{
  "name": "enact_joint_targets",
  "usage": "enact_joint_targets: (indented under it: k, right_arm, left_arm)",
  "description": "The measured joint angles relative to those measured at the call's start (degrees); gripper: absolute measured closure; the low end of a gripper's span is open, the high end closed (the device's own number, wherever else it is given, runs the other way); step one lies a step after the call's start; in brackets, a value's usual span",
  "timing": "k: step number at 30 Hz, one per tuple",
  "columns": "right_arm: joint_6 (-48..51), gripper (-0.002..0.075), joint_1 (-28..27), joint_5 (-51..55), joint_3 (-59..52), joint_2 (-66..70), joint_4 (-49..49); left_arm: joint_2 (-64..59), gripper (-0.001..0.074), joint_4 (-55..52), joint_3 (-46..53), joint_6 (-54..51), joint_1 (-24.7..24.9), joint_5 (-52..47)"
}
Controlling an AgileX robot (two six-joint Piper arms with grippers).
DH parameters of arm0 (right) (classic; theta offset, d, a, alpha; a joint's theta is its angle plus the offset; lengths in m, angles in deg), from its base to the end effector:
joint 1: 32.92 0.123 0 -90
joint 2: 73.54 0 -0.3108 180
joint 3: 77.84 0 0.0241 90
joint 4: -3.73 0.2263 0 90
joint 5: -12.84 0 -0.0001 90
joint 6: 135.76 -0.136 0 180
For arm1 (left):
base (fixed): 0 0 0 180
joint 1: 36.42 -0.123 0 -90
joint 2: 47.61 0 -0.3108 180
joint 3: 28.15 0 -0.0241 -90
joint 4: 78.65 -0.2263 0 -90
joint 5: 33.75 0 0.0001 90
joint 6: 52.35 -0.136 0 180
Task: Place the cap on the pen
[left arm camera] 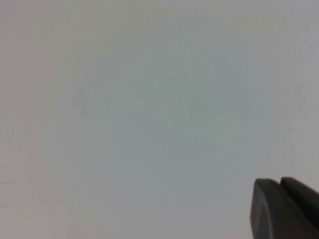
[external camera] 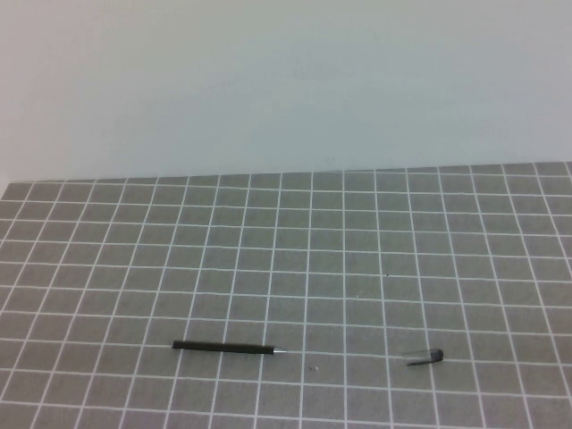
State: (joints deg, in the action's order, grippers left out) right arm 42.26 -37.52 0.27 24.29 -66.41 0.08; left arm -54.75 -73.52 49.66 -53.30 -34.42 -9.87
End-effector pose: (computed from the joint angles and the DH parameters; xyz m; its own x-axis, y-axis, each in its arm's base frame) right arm 0.0446 -0.0017 0.2462 0.2985 -0.0517 -0.9530 0.0753 0.9967 -0.0305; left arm 0.0342 0.0037 0.2710 0.4809 -0.0821 -0.8729 0.0347 0.9966 -0.0746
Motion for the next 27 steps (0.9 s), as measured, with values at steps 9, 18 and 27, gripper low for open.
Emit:
enact_joint_targets:
  k: [9, 18, 27]
  right_arm:
    - [-2.4, 0.0727, 0.0, 0.9, 0.1, 0.0, 0.0]
    - [-2.4, 0.0727, 0.0, 9.3, 6.1, 0.0, -8.7]
    - [-2.4, 0.0727, 0.0, 21.7, 12.8, 0.0, -8.1]
  left_arm:
    - [0.0, 0.0738, -2.2, -5.6, 0.1, 0.0, -14.0]
    - [0.0, 0.0739, -7.1, -12.6, 0.1, 0.0, -28.4]
    - [-6.8, 0.0738, -7.3, -15.1, 0.1, 0.0, -33.7]
